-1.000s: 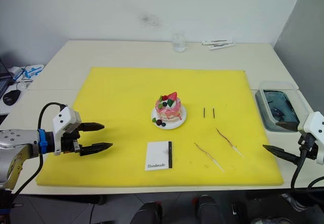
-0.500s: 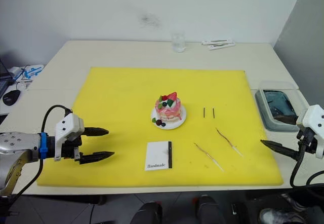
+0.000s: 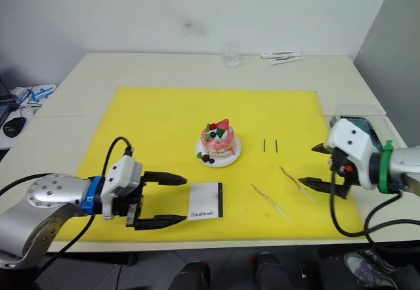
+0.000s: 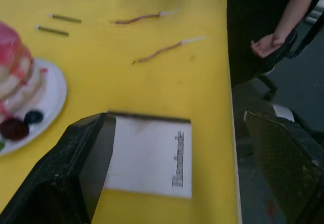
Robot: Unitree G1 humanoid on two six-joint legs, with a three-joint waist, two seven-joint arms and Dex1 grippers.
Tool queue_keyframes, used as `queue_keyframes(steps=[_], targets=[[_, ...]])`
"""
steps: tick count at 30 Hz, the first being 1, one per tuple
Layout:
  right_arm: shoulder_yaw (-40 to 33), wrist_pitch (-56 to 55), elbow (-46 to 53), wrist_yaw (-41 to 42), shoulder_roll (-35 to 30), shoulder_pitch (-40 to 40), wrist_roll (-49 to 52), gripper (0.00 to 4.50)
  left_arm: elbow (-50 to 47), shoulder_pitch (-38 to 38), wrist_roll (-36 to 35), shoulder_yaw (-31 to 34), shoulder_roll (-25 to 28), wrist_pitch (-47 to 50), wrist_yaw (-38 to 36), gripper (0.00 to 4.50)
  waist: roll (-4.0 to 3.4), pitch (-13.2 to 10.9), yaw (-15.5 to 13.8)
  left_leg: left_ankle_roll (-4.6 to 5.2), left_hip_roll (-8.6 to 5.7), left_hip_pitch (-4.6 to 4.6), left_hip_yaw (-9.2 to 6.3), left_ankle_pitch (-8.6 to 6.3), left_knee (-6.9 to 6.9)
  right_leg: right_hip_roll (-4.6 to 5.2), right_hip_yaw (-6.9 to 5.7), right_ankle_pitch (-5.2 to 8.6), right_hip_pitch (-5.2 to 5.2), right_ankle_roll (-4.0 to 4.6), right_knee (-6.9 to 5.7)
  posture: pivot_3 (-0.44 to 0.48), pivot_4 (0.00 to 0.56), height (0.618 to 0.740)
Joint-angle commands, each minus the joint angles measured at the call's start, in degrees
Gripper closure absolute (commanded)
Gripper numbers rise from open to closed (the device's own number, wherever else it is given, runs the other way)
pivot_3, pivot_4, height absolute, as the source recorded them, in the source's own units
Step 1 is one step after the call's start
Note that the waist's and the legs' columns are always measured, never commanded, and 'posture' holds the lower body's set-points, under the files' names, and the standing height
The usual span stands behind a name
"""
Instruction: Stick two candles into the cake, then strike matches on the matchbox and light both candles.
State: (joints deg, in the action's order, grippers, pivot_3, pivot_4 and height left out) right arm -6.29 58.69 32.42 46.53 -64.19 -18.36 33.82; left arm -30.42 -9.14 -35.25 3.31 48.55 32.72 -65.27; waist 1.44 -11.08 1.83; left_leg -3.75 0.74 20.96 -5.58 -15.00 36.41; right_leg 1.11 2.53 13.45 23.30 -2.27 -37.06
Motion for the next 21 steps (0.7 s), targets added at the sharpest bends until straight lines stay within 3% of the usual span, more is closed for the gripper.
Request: queue_keyframes(steps=[1,3,10,21], targets=[[5.91,5.1,-0.3,-4.08,0.42,-4.26,-2.71,0.02,-3.34,-2.52,-2.06,-1.56,-0.9,1.61,2.02,0.0,-0.01,0.0,0.0,0.0,-0.01,0.0,0.01,0.0,0.0,0.0,0.01,0.0,0.01,0.0,-0.01,0.0,0.15,0.74],[11.5,7.86,-0.48,-4.65,-0.59,-6.88,-4.88,0.02,-4.15,-3.25,-2.33,-2.5,-1.47,1.95,2.78,0.0,-0.01,0.0,0.02,0.0,-0.02,0.02,0.01,0.0,-0.02,0.0,0.01,-0.11,0.02,-0.19,0.0,0.0,0.15,0.74],[16.46,12.46,-2.23,-7.67,4.95,-9.19,-6.15,0.02,-5.2,-3.74,-1.62,-4.75,-2.7,2.06,4.74,0.0,-0.01,0.0,-0.01,0.0,-0.01,0.09,-0.02,-0.01,-0.04,0.0,-0.02,-0.09,0.08,-0.21,0.03,0.0,0.15,0.74],[17.87,13.94,-5.39,-9.68,9.14,-9.6,-8.3,0.02,-5.36,-3.44,-0.98,-6.13,-2.71,1.14,5.96,0.0,-0.01,0.0,0.01,0.01,-0.02,0.08,-0.02,0.0,-0.01,-0.02,-0.01,-0.12,0.08,-0.25,0.01,0.0,0.15,0.74]])
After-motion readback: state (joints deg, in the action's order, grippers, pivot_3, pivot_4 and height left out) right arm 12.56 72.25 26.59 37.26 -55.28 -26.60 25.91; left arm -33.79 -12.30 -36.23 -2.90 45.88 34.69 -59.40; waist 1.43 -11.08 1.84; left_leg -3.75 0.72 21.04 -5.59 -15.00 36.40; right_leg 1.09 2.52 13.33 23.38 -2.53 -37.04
